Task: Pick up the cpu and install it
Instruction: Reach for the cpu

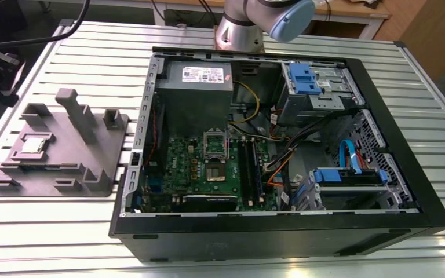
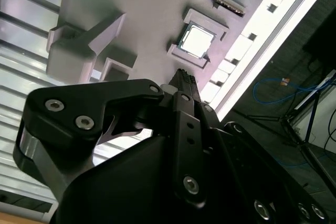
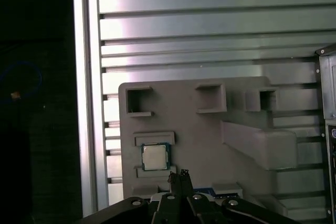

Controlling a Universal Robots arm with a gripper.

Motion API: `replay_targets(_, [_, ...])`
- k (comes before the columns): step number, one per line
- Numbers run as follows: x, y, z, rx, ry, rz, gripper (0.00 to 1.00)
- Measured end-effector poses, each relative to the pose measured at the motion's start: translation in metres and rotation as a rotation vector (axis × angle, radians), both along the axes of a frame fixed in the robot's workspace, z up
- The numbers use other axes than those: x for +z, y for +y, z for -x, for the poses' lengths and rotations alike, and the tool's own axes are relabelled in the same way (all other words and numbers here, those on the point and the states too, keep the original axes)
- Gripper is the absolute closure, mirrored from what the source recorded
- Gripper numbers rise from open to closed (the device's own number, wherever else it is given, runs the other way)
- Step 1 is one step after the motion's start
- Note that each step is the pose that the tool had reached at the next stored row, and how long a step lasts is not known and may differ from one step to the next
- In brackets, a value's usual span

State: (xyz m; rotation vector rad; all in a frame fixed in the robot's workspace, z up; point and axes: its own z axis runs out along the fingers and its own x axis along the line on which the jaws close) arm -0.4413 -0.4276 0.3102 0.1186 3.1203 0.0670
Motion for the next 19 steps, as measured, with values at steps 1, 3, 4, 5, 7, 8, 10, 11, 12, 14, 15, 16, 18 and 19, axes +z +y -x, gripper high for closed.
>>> replay_targets(1, [-0.0014,-0.0002,0.0,0.0,0.001,0.0001,0.9])
replay_targets(3, [-0.0035,-0.0005,0.0001,0.0,0.0028,0.0004,0.9])
replay_targets(4, [-0.0044,-0.0005,0.0001,0.0,0.0032,0.0004,0.9])
replay_targets(5, [-0.0052,-0.0006,0.0002,0.0,0.0035,0.0006,0.9])
replay_targets(7, [-0.0068,-0.0007,0.0013,0.0,0.0036,0.0007,0.9])
replay_targets(8, [-0.0076,-0.0007,0.0018,0.0,0.0035,0.0006,0.9])
replay_targets(10, [-0.0089,-0.0006,0.0028,0.0,0.0036,0.001,0.9])
replay_targets(11, [-0.0096,-0.0007,0.0031,0.0,0.0036,0.0011,0.9])
replay_targets(12, [-0.0103,-0.0008,0.0035,0.0,0.0036,0.0011,0.9])
replay_targets(14, [-0.0108,-0.0008,0.0038,0.0,0.0037,0.0012,0.9])
replay_targets(15, [-0.0109,-0.0008,0.0038,0.0,0.0037,0.0012,0.9])
replay_targets(16, [-0.0109,-0.0007,0.0038,0.0,0.0037,0.0013,0.9])
replay_targets(18, [-0.011,-0.0007,0.0038,0.0,0.0036,0.0012,0.9])
replay_targets(19, [-0.0113,-0.0008,0.0039,0.0,0.0035,0.0011,0.9])
